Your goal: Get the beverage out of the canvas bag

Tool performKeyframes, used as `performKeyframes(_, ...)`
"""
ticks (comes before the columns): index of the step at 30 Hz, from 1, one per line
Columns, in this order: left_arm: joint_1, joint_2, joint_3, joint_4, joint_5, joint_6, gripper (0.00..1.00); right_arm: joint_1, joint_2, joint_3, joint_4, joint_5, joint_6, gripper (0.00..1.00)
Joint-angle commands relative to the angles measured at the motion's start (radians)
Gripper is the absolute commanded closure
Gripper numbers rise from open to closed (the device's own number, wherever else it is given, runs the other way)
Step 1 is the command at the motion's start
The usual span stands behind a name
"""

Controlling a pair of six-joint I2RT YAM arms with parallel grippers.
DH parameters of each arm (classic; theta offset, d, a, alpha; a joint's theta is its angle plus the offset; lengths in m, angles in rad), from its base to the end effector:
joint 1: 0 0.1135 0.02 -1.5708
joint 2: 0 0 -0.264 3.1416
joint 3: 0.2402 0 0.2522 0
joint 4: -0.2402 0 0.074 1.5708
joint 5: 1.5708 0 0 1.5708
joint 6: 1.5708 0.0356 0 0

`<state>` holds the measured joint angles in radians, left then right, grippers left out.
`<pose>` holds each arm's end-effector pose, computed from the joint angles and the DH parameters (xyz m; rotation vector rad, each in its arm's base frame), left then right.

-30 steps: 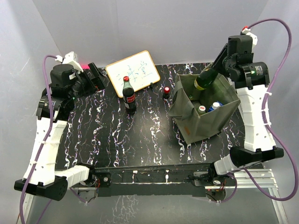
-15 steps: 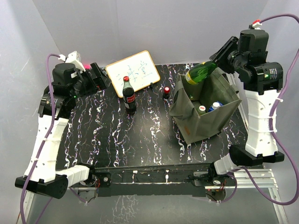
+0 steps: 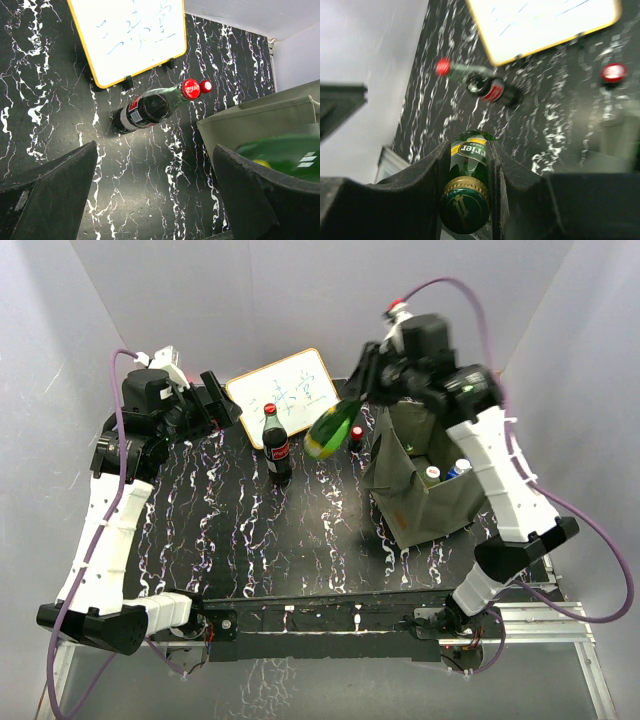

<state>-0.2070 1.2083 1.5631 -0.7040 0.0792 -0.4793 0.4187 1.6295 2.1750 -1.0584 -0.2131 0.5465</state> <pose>0.2325 -0.0517 0.4642 -0.2116 1.9444 -0.5335 0.2788 0.1323 0.5020 0.0032 2.1740 0.7941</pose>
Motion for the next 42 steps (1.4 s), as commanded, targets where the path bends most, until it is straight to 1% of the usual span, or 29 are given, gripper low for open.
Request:
performKeyframes(1,-0.005,0.006,0.057,0.010,-0.008,0.028,0.03,0.233,-0.058,-0.141,0.242,0.084,-0.018,0.92)
performKeyframes(4,-0.004,0.004,0.066,-0.007,-0.033,0.048,0.03,0.352,-0.078,-0.322,0.338,0.195,-0.061,0.92)
performKeyframes(7,-0.003,-0.010,0.061,-0.023,-0.067,0.066,0.03,0.478,-0.074,-0.455,0.426,0.341,-0.101,0.92)
performKeyframes(9,-0.004,-0.021,0.058,-0.029,-0.092,0.078,0.03,0.533,-0.073,-0.532,0.502,0.448,-0.116,0.92)
performKeyframes(11,-0.003,-0.029,0.056,-0.030,-0.117,0.088,0.03,0.546,-0.074,-0.611,0.584,0.511,-0.111,0.92)
performKeyframes(16,-0.005,-0.036,0.054,-0.033,-0.128,0.107,0.03,0.546,-0.066,-0.704,0.774,0.598,-0.143,0.92)
performKeyframes(20,-0.004,-0.041,0.038,-0.030,-0.124,0.109,0.03,0.546,-0.053,-0.772,0.949,0.629,-0.207,0.92)
performKeyframes(21,-0.005,-0.040,0.035,-0.031,-0.124,0.111,0.03,0.545,-0.043,-0.783,1.002,0.636,-0.221,0.92)
performKeyframes(23,-0.014,-0.042,0.032,-0.034,-0.131,0.112,0.03,0.546,-0.008,-0.774,1.045,0.638,-0.252,0.92)
performKeyframes(28,-0.058,-0.042,0.017,-0.024,-0.170,0.136,0.03,0.545,0.096,-0.673,1.028,0.666,-0.281,0.92)
performKeyframes(31,-0.077,-0.037,0.018,-0.022,-0.191,0.151,0.03,0.545,0.153,-0.647,1.037,0.667,-0.300,0.92)
performKeyframes(35,-0.100,-0.040,0.011,-0.023,-0.221,0.169,0.03,0.545,0.192,-0.633,1.052,0.680,-0.307,0.92)
performKeyframes(42,-0.115,-0.055,-0.012,-0.025,-0.251,0.183,0.03,0.546,0.220,-0.641,1.057,0.656,-0.308,0.92)
